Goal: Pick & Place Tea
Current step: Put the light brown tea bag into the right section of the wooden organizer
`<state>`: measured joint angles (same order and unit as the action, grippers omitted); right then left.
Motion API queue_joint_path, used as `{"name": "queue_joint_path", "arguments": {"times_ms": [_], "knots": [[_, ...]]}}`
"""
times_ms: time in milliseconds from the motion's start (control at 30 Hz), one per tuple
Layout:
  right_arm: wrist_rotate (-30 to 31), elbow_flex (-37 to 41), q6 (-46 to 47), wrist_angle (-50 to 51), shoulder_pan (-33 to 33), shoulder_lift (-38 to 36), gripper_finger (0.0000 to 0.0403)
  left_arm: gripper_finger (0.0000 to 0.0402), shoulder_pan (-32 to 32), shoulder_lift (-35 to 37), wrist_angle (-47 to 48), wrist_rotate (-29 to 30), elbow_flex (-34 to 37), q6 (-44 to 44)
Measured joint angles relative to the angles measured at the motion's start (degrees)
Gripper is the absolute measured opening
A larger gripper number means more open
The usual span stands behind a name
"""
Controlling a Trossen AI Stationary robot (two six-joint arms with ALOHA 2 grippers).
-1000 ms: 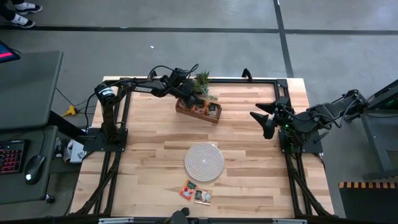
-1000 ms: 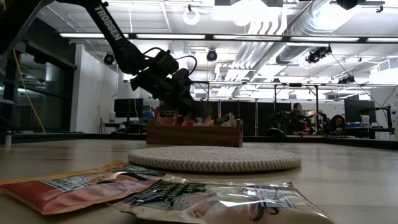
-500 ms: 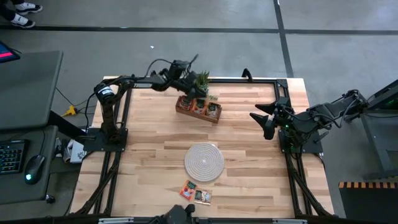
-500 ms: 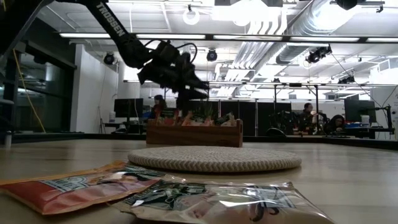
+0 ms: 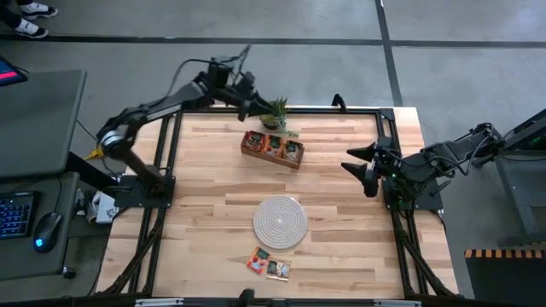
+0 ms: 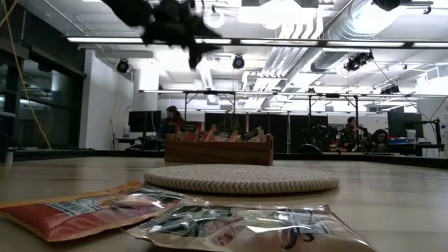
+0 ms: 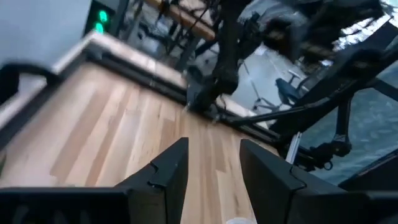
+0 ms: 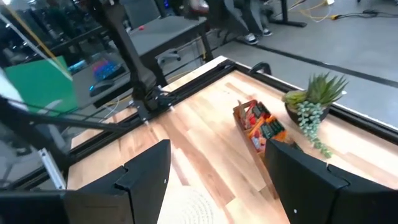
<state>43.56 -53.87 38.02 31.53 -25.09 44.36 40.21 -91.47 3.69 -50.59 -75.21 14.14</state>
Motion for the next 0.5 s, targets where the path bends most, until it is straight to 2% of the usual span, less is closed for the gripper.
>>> {"name": "queue_joint_path", "arguments": {"times_ms": [200,367,500], "knots": [[-3.5,0.0,-1.1,0.0,0.0,0.0,0.0257,0.0143,-5.1,11.7,10.7,8.9,-0.1,-2.3],[-8.6,0.0,-4.0,-2.0,0.0,0.0,0.0257,0.0143,-14.5,18.0,19.8,22.2,-0.1,-1.5],[-13.2,0.0,-7.0,-4.5,0.0,0.0,0.0257,0.0143,-24.7,19.8,23.5,34.0,0.0,3.6]]}}
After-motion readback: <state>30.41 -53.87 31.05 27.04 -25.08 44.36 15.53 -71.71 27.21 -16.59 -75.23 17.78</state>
